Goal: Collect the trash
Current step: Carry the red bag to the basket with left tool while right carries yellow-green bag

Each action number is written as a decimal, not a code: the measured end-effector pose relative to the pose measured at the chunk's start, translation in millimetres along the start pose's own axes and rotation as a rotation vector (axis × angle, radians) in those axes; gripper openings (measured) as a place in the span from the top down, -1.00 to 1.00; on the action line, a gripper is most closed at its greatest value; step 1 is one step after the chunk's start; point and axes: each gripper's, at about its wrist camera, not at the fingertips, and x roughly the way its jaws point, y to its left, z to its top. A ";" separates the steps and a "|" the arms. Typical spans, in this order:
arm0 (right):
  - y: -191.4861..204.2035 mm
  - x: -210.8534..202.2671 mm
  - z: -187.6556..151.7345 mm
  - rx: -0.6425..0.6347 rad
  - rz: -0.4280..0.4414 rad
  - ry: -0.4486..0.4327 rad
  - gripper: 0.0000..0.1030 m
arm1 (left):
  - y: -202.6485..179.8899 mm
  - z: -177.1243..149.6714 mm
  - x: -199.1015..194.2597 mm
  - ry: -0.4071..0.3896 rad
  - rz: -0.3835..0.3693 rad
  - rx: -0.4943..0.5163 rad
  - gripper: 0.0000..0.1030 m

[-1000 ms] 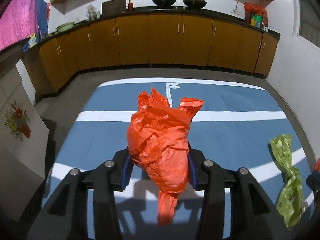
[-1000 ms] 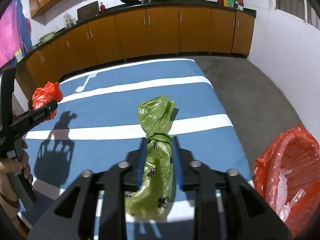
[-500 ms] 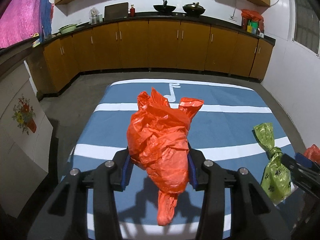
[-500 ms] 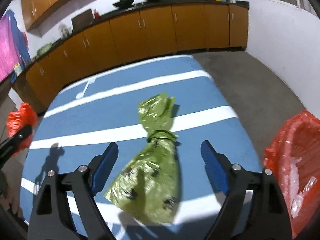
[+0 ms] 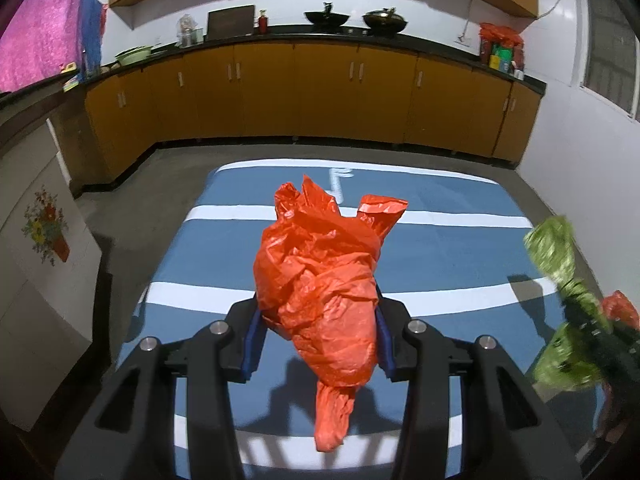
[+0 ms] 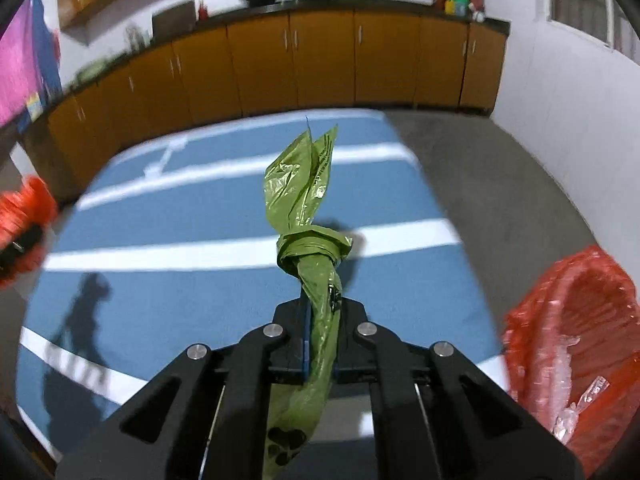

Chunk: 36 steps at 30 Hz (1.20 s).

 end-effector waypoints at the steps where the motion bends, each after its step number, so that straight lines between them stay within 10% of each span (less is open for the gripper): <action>1: -5.1 -11.4 1.3 0.013 0.007 -0.023 0.86 | -5.4 -0.2 -3.8 -0.005 -0.014 0.006 0.14; 14: -48.8 -124.4 -7.5 0.055 -0.076 -0.228 0.86 | -66.0 1.3 -53.0 -0.075 -0.119 0.082 0.14; 36: -127.1 -191.8 -38.2 0.150 -0.202 -0.309 0.86 | -175.8 -14.8 -111.1 -0.111 -0.286 0.219 0.14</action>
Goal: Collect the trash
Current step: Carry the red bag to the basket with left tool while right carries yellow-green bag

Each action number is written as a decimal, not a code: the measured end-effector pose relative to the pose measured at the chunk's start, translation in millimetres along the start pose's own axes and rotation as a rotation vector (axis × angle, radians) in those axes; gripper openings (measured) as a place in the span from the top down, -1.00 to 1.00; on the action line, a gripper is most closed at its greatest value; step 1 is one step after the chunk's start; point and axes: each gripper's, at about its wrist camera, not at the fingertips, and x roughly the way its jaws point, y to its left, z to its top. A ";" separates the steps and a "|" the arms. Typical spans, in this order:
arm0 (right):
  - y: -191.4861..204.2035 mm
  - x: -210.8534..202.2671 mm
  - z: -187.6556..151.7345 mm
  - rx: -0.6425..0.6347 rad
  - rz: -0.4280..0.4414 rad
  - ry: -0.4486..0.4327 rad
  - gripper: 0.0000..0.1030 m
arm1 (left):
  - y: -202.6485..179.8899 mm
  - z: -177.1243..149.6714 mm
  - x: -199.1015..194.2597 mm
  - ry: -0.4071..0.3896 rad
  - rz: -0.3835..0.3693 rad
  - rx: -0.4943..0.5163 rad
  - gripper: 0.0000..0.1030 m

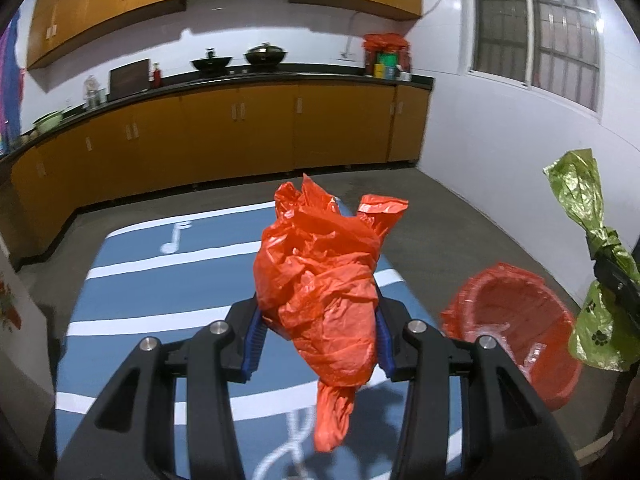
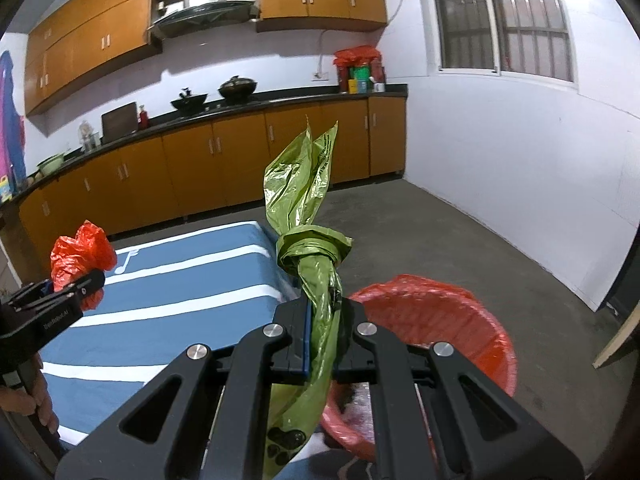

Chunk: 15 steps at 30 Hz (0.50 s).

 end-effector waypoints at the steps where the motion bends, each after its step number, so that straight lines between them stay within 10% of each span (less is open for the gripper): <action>1: -5.1 -1.5 -0.2 0.008 -0.008 -0.002 0.86 | -8.8 0.2 0.4 0.001 -0.015 0.009 0.14; 15: -69.9 -10.9 -10.1 0.121 -0.100 0.018 0.86 | -108.5 -9.2 15.1 0.041 -0.246 0.091 0.14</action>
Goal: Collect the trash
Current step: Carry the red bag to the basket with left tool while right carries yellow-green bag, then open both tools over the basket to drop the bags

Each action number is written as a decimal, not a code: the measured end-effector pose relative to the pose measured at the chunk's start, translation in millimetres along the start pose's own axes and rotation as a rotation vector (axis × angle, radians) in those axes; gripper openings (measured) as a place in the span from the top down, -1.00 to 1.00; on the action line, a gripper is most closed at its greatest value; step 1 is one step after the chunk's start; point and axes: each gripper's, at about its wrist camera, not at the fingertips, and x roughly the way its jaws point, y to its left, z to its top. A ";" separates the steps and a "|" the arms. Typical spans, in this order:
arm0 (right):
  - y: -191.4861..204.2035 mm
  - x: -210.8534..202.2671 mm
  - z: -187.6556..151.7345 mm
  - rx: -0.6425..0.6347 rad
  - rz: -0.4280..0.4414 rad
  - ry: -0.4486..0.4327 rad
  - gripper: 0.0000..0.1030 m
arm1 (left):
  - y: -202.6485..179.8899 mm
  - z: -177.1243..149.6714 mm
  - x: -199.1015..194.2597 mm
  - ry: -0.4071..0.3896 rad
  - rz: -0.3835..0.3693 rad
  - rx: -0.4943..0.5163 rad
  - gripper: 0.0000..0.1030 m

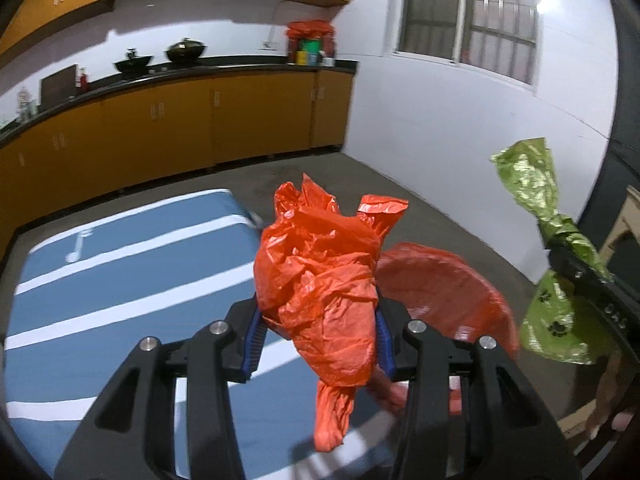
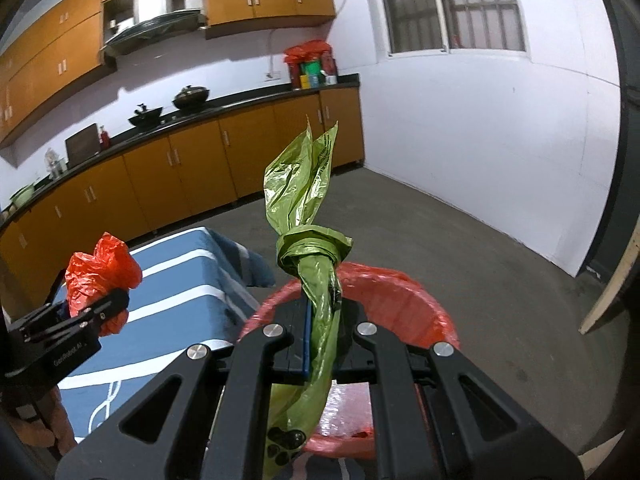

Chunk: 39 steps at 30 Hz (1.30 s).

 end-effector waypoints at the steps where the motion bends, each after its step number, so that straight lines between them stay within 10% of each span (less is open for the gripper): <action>1: -3.5 0.7 0.1 0.007 -0.004 0.002 0.86 | -6.6 -0.3 2.7 0.002 -0.020 0.006 0.14; 15: -34.5 22.7 -4.1 0.060 -0.022 0.051 0.86 | -62.7 -8.9 50.2 0.072 -0.181 0.066 0.14; 39: -64.8 50.5 -11.4 0.116 0.029 0.130 0.48 | -69.0 -40.0 118.5 0.220 -0.206 0.059 -0.19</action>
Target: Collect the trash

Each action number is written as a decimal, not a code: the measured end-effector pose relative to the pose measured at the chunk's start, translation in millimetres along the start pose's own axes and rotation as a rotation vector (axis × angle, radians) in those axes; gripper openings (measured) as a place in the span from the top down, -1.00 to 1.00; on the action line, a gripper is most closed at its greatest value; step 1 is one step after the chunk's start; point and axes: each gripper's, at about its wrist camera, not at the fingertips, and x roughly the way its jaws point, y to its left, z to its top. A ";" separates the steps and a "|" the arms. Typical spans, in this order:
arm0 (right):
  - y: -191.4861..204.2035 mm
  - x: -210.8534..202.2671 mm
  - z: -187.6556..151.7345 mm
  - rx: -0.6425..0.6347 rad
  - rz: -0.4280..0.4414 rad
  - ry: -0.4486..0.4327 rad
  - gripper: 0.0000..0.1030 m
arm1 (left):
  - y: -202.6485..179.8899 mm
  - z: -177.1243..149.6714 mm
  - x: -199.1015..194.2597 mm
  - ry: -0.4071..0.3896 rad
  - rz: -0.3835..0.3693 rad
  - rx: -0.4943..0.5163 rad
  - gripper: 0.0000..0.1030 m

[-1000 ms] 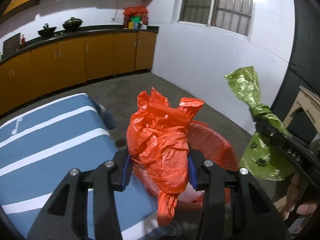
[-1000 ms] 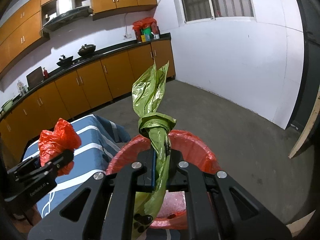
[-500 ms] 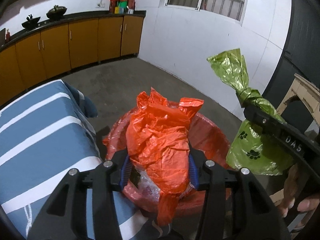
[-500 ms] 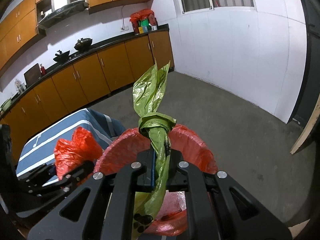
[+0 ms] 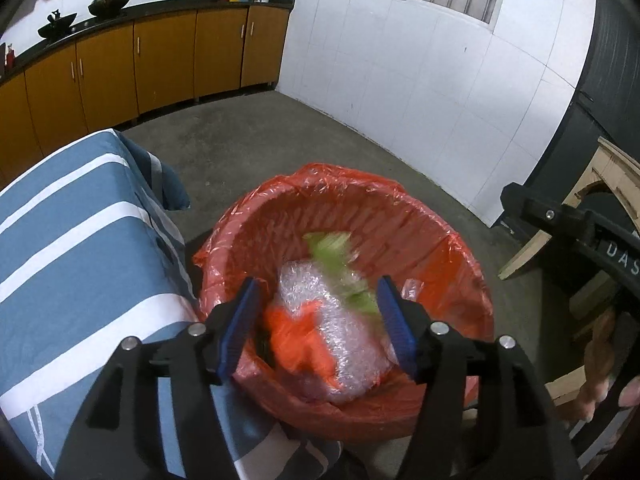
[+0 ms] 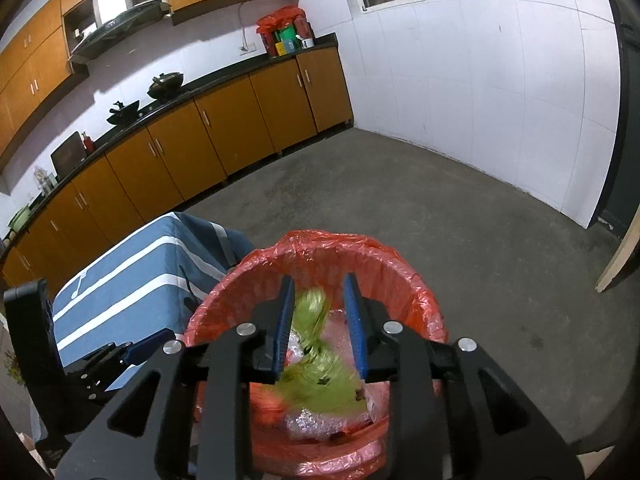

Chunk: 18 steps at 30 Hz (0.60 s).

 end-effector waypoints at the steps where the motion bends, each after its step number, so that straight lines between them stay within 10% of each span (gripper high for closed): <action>1: -0.4 -2.1 -0.3 0.000 -0.002 -0.004 0.42 | 0.4 0.7 -1.6 -0.001 0.002 0.000 -0.20; 8: 6.1 -29.3 0.6 -0.028 -0.049 -0.095 -0.51 | 15.5 -3.1 -25.1 -0.062 0.071 -0.018 -0.36; 18: 32.6 -71.6 -23.8 -0.085 -0.082 -0.191 -0.83 | 39.5 -35.3 -129.8 -0.294 0.260 -0.016 -0.92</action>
